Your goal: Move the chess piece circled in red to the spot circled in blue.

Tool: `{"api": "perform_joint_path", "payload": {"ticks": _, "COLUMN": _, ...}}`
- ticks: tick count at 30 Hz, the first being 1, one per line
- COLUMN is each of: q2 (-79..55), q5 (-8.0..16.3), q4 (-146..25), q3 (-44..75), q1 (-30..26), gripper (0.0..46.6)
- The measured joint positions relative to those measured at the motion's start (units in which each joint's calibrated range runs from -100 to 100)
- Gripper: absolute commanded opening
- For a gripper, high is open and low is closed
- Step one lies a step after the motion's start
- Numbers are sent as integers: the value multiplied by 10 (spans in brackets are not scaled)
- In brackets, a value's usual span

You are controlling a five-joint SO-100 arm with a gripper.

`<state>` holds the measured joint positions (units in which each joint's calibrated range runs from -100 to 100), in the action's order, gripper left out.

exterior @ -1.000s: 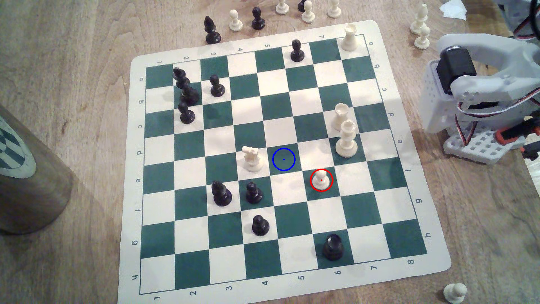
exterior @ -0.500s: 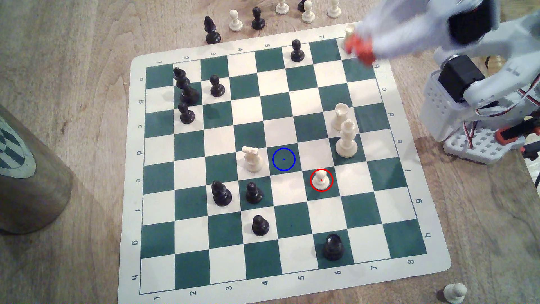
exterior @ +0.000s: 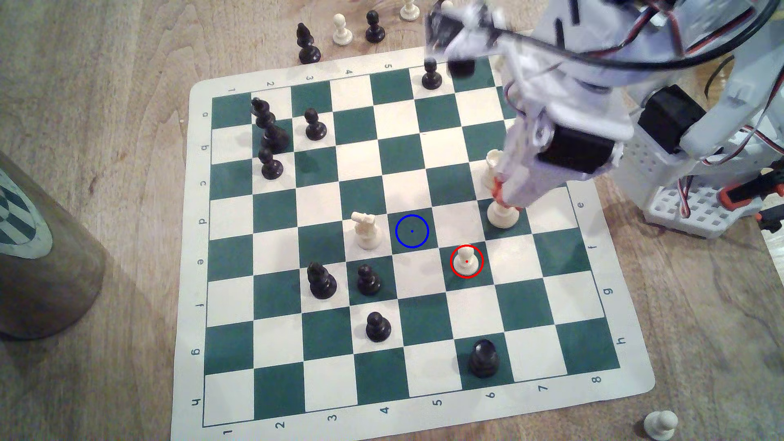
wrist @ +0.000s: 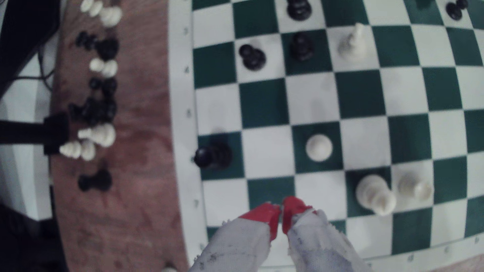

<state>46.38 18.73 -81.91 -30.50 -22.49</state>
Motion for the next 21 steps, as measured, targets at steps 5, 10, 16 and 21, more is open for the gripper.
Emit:
{"api": "perform_joint_path", "payload": {"ticks": 5, "q2": -42, "q5": -4, "q4": -22, "q3": 2, "q1": -1, "gripper": 86}}
{"api": "perform_joint_path", "payload": {"ticks": 10, "q2": -46, "q5": -12, "q4": -22, "q3": -4, "q1": -1, "gripper": 168}}
{"api": "perform_joint_path", "payload": {"ticks": 16, "q2": -46, "q5": -42, "q4": 11, "q3": -64, "q1": 18, "gripper": 148}}
{"api": "perform_joint_path", "payload": {"ticks": 21, "q2": -52, "q5": -45, "q4": 25, "q3": -70, "q1": 21, "gripper": 140}}
